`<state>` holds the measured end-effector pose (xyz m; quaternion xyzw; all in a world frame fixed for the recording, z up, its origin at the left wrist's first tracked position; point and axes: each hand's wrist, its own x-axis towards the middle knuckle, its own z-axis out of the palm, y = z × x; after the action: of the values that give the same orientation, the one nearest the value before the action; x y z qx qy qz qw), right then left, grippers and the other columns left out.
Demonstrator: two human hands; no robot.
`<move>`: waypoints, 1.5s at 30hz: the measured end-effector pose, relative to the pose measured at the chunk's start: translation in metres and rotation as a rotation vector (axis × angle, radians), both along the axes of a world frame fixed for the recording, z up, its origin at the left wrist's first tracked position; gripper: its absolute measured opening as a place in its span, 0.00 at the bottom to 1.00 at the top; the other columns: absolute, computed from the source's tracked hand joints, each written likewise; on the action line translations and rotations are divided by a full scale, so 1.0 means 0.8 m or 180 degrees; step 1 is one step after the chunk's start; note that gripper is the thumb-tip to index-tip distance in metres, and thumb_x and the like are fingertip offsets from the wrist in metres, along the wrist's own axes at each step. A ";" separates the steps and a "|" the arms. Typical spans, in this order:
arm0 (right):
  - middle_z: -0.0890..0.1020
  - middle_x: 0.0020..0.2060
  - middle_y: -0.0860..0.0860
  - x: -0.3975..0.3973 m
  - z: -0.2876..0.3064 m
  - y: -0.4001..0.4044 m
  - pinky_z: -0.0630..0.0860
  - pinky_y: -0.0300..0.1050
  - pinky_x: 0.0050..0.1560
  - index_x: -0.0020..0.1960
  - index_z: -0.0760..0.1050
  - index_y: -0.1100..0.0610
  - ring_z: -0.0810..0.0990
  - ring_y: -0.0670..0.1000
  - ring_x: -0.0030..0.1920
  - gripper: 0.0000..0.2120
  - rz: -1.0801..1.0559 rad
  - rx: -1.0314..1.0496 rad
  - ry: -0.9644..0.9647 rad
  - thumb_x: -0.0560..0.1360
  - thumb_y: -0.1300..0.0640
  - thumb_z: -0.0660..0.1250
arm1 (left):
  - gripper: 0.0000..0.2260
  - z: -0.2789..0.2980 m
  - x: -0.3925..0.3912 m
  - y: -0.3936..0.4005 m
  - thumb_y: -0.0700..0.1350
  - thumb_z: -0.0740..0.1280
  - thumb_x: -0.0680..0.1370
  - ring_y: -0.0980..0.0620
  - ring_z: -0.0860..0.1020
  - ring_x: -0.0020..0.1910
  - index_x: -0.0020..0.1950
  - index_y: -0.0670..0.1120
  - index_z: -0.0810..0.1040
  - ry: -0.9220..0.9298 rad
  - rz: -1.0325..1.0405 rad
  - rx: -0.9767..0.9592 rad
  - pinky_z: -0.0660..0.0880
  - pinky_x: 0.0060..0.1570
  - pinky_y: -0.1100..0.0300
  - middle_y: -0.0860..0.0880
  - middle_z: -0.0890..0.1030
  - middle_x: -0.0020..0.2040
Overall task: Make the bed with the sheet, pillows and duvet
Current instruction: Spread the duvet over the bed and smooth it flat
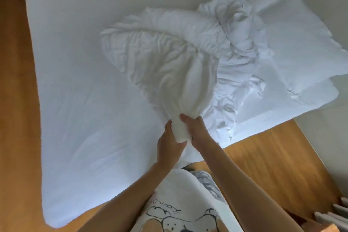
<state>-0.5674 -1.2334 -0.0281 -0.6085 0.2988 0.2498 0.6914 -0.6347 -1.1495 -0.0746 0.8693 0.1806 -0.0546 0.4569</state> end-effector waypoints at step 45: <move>0.75 0.35 0.52 -0.644 -0.104 0.531 0.74 0.41 0.34 0.53 0.76 0.63 0.75 0.49 0.34 0.10 0.1578 -0.1723 0.0922 0.77 0.56 0.64 | 0.24 -0.020 -0.579 0.744 0.47 0.61 0.79 0.46 0.69 0.66 0.75 0.47 0.61 0.0997 -0.3671 0.2372 0.69 0.61 0.54 0.46 0.69 0.67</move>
<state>-1.0829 -0.8089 -0.1114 -0.7810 0.2924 0.4046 0.3753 -1.0983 -0.5540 -0.0905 0.9069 -0.2387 -0.3471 -0.0045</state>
